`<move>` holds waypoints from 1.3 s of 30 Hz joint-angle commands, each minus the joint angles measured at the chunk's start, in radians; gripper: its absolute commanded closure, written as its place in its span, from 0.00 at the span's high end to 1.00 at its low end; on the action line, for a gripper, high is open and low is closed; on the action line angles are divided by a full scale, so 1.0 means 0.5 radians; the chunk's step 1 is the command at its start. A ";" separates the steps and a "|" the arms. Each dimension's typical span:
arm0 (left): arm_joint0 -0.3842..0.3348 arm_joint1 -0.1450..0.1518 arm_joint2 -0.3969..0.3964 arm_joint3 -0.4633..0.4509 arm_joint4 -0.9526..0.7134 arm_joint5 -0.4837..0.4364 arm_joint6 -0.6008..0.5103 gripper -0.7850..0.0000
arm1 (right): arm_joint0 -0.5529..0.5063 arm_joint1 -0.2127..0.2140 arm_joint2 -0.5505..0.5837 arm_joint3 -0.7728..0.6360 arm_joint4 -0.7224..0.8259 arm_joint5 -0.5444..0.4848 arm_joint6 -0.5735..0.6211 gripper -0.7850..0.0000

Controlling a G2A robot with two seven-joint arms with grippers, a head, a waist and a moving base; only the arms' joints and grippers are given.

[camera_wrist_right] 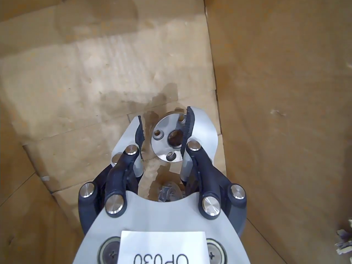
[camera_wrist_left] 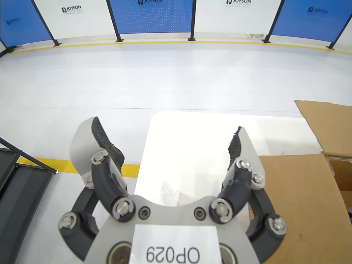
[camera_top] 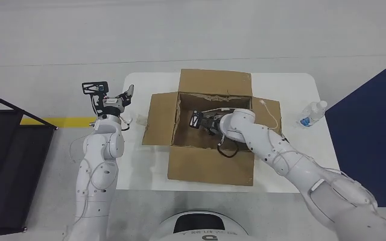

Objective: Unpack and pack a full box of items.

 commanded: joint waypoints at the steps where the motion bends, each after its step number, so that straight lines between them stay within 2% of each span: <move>1: 0.000 0.000 0.000 0.000 0.000 0.000 0.000 1.00 | 0.009 -0.016 -0.010 0.030 -0.010 0.009 0.010 0.41; 7: 0.000 0.000 0.000 0.000 0.000 0.000 0.000 1.00 | 0.024 -0.057 -0.021 0.095 -0.053 0.031 0.022 0.44; 10: 0.000 0.000 0.000 0.000 0.000 0.000 0.000 1.00 | 0.022 -0.067 -0.001 0.118 -0.064 0.051 0.017 0.42; 12: 0.000 0.000 0.000 0.000 0.000 0.000 0.000 1.00 | 0.022 -0.070 0.016 0.135 -0.057 0.049 0.017 0.34; 13: 0.000 0.000 0.000 0.000 0.000 0.000 0.000 1.00 | 0.022 -0.071 0.023 0.140 -0.056 0.050 0.016 0.27; 14: 0.000 0.000 0.000 0.000 0.000 0.000 0.000 1.00 | 0.021 -0.072 0.031 0.146 -0.055 0.049 0.016 0.14; 16: 0.000 0.000 0.000 0.000 0.000 0.000 0.000 1.00 | 0.016 -0.073 0.052 0.152 -0.052 0.050 0.012 0.00; 25: 0.000 0.000 0.000 0.000 0.000 0.000 0.000 1.00 | -0.050 -0.033 0.165 0.078 -0.087 -0.058 -0.055 0.00; 35: 0.000 0.000 0.000 0.000 0.000 0.000 0.000 1.00 | -0.442 0.180 0.553 -0.475 -0.290 -0.259 -0.274 0.00; 39: 0.000 0.000 0.000 0.000 0.000 0.000 0.000 1.00 | -0.572 0.230 0.680 -0.613 -0.345 -0.263 -0.295 0.00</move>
